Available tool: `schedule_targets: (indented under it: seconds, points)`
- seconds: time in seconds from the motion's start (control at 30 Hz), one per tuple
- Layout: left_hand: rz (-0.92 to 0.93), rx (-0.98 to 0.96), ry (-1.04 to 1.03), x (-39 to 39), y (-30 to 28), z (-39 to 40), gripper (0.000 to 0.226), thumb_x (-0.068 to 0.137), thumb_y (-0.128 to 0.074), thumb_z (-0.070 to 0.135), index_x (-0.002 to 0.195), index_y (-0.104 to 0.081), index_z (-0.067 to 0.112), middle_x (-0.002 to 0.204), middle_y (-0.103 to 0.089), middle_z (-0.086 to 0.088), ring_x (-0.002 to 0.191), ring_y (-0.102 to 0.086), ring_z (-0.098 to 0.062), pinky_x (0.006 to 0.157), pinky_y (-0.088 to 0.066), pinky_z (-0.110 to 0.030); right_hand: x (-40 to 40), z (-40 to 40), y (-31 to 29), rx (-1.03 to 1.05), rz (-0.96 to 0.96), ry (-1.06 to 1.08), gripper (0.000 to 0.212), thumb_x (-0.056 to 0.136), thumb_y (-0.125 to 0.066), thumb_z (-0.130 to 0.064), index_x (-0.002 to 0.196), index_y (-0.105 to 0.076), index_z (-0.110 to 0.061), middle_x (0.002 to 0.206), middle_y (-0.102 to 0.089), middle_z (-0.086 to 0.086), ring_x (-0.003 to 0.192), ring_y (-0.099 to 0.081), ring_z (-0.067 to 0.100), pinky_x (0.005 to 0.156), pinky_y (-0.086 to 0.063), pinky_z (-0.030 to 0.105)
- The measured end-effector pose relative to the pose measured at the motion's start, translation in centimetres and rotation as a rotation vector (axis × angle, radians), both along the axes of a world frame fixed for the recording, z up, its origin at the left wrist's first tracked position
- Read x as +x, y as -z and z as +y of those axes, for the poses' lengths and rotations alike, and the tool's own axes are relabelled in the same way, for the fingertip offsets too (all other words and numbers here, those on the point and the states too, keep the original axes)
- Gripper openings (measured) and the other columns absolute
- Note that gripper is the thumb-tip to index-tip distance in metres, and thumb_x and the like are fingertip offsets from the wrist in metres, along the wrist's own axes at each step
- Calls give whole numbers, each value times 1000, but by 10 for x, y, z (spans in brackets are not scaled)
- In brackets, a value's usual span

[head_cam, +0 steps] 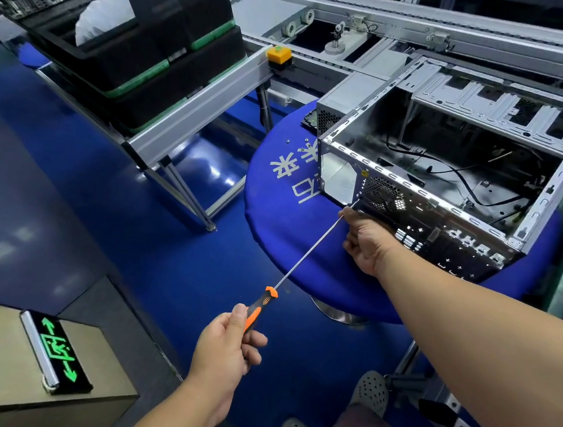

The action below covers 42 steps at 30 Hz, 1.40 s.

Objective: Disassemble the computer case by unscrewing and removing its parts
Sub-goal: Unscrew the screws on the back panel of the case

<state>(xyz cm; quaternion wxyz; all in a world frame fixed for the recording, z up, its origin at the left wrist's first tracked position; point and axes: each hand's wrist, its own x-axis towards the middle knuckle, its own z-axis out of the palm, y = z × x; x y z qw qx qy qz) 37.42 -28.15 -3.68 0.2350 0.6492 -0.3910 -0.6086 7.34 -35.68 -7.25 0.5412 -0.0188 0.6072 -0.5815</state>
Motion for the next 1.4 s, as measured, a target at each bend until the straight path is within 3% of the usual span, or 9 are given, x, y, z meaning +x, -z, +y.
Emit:
schedule_targets:
  seconds: [0.2,0.37,0.53,0.63,0.8,0.97,1.13,1.23,1.4]
  points:
    - [109,200,-91,-3,-1,-2,71,103,-45,66,106,-75,3,82,-76,-20,53,-61,-18,44,-42,-24,-1,-3,-1,30,21,-16,8,95,-72,-29,89,-73,-23,46,-44,-17,56,-27,10,54,-34,22]
    - [132,109,-79,-4,0,-2,47,106,-50,55,114,-72,15,90,-79,-13,63,-65,-17,51,-45,-27,-1,-7,-1,68,46,-12,20,96,-70,-35,80,-70,-23,62,-45,-14,56,-31,9,54,-35,21]
    - [-15,-92,12,-3,2,-4,16,102,-67,32,117,-66,26,93,-74,-1,66,-67,-12,58,-48,-30,-1,-10,0,84,46,-7,21,95,-71,-37,81,-69,-22,68,-45,-14,61,-34,8,55,-35,22]
    - [-113,-176,56,-1,3,-4,22,98,-72,25,114,-61,34,101,-73,0,68,-70,-11,65,-51,-32,-2,-11,1,94,41,-5,17,94,-73,-37,84,-71,-23,72,-48,-15,61,-35,8,54,-35,22]
    - [-201,-272,50,1,9,-7,29,92,-77,17,108,-60,35,96,-72,4,71,-70,-10,60,-51,-26,-3,-14,5,109,36,8,15,89,-78,-38,88,-72,-24,77,-50,-14,62,-37,8,54,-36,23]
    - [-236,-306,29,2,10,-8,31,90,-80,15,106,-61,34,96,-70,4,76,-71,-11,54,-51,-12,-4,-17,10,132,31,11,23,84,-82,-42,93,-69,-24,72,-43,-13,61,-38,7,53,-36,23]
    - [-253,-310,30,2,11,-8,33,89,-80,15,104,-60,36,98,-70,6,83,-71,-17,59,-51,-15,-6,-21,14,149,37,18,28,81,-85,-43,90,-64,-25,71,-40,-12,61,-37,9,52,-36,24]
    - [-262,-310,33,2,10,-8,32,89,-80,15,106,-60,35,98,-70,6,82,-71,-18,54,-51,-11,-5,-23,15,149,32,23,36,78,-86,-45,101,-66,-26,74,-43,-12,63,-38,9,54,-37,25]
    - [-177,-283,16,3,11,-6,9,101,-66,22,106,-66,30,95,-74,3,66,-71,-13,59,-50,-28,-4,-23,14,156,74,56,52,73,-89,-49,112,-70,-22,101,-56,-9,70,-42,10,56,-39,26]
